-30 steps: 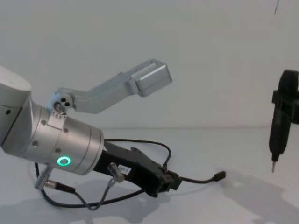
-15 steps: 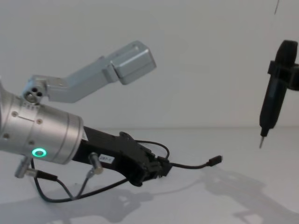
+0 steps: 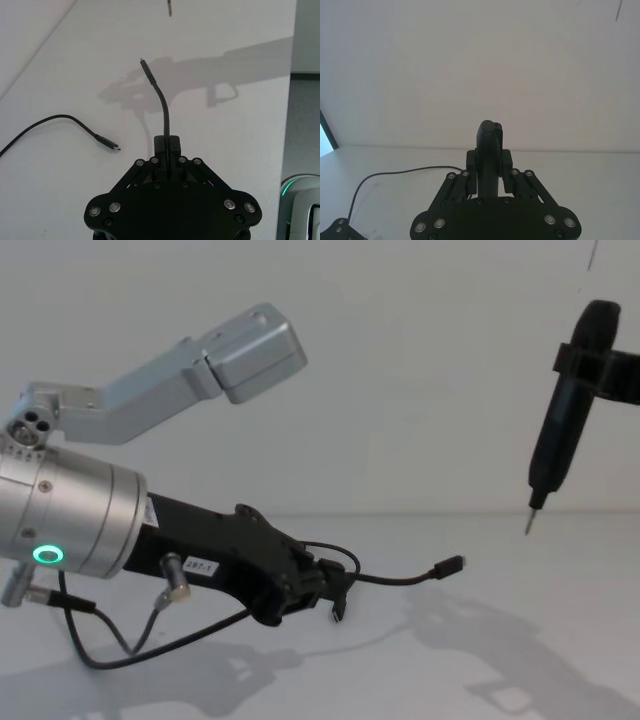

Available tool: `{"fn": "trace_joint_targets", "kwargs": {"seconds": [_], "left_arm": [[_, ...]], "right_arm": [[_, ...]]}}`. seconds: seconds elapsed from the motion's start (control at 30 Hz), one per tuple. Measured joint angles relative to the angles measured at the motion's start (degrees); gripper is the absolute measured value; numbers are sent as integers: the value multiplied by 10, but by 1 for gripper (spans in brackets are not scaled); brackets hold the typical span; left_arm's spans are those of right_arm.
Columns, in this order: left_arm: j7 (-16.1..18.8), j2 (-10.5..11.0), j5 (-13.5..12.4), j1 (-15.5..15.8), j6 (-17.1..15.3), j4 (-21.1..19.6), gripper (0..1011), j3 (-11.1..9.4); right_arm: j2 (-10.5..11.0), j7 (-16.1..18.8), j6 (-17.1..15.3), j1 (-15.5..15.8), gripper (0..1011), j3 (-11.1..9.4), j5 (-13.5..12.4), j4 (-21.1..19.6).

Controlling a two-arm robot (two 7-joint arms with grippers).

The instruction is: Pick up the data cable with the one hand.

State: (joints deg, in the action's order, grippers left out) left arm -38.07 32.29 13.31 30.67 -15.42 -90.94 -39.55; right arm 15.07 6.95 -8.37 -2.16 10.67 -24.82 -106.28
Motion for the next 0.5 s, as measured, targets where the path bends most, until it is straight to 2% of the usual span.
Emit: {"fn": "trace_joint_targets", "kwargs": {"seconds": [0.5], "left_arm": [[-1, 9, -1, -4, 8, -9, 38, 5]], "right_arm": [[-14, 17, 8, -32, 279, 14, 3, 47]]}}
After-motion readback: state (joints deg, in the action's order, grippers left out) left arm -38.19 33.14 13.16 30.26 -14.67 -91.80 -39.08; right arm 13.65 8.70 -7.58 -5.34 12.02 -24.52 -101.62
